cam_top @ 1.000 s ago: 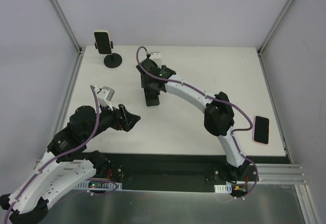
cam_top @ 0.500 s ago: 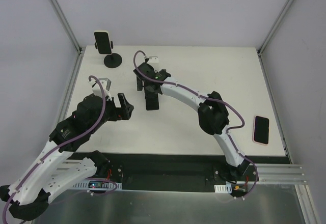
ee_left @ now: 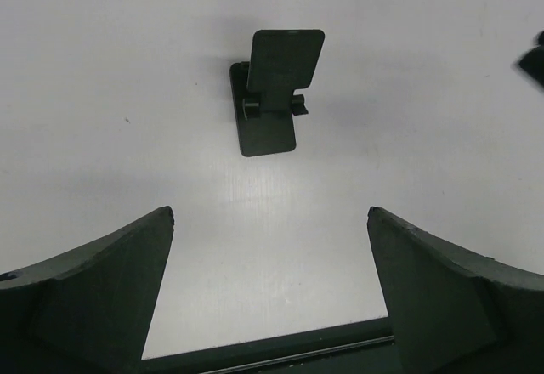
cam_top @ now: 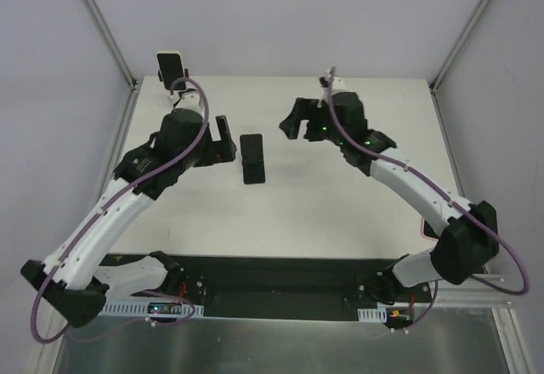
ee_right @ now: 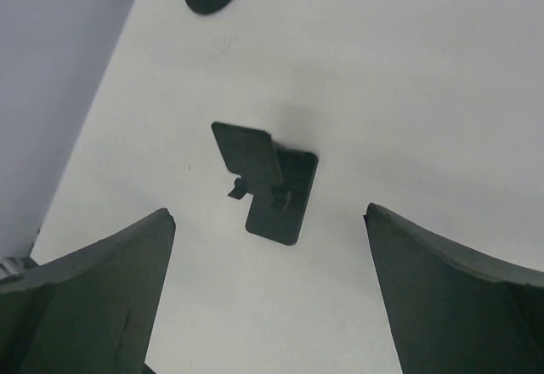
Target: Place the phone on the phone stand
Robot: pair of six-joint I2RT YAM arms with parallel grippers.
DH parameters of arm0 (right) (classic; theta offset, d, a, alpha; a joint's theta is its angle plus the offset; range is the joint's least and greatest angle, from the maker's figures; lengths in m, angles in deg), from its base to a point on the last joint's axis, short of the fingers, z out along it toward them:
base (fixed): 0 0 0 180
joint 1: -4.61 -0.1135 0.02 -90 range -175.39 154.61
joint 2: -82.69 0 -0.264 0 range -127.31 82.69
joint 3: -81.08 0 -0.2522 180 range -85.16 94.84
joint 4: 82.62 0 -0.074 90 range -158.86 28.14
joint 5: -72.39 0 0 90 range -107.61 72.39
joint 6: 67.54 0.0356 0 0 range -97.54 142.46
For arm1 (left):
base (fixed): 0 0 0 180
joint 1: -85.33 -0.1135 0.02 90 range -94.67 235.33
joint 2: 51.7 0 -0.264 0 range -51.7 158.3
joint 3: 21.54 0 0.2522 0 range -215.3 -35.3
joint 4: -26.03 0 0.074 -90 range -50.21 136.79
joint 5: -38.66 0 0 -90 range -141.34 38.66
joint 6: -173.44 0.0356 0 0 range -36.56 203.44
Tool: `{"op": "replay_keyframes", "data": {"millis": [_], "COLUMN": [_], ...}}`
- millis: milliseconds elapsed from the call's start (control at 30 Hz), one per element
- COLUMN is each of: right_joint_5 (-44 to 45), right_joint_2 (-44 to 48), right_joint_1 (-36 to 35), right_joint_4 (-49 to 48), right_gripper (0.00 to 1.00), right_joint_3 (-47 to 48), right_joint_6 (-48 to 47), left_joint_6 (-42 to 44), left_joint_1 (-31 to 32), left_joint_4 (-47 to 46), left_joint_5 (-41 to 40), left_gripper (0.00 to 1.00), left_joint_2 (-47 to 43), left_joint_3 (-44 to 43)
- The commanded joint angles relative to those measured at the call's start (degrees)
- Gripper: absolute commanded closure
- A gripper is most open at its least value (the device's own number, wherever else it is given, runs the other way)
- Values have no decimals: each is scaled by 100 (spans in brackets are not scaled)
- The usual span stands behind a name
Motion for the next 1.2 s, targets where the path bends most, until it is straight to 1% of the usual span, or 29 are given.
{"op": "replay_keyframes", "data": {"millis": [0,33,67,133,167,200,233,300,433,533,633,767,1033,1167], "right_joint_5": [-1615,-1746,-1852,-2124,-2143,-2151,-2178,-2222,-2292,-2336,-2398,-2424,-2573,-2573], "right_joint_2": [594,603,585,603,681,717,752,831,910,902,858,700,541,515], "right_joint_1": [939,1201,1343,1729,1818,1889,2003,2091,2276,2373,2443,2496,2575,2575], "right_joint_4": [-1498,-1489,-1480,-1533,-1664,-1717,-1752,-1805,-1920,-2007,-2148,-2306,-2403,-2421], "right_gripper": [4,4,4,4,4,4,4,3,4,4,4,3,3,4], "right_joint_3": [-1021,-1075,-1128,-1303,-1382,-1461,-1567,-1646,-1778,-1866,-1937,-1954,-1937,-1937], "right_joint_6": [-324,-490,-509,-440,-422,-421,-465,-544,-676,-694,-632,-571,-439,-439], "left_joint_6": [-74,-57,-22,-47,-48,-22,5,66,215,610,769,857,919,893], "left_joint_1": [-71,-62,-45,8,173,297,385,543,606,615,606,606,553,378], "left_joint_4": [29,29,-6,-15,-33,-76,-86,-86,-86,-86,-121,-156,-174,-165], "left_joint_5": [764,773,825,791,712,442,352,290,307,246,202,18,-27,-106], "left_gripper": [5,5,5,6,6,5,5,5,5,6,5,1,1,2], "left_joint_2": [1209,1394,1752,2097,2377,2511,2660,3055,3530,3663,3646,3689,4050,4295], "left_joint_3": [-490,-543,-587,-781,-851,-991,-1071,-1290,-1458,-1467,-1423,-1388,-1590,-1739]}}
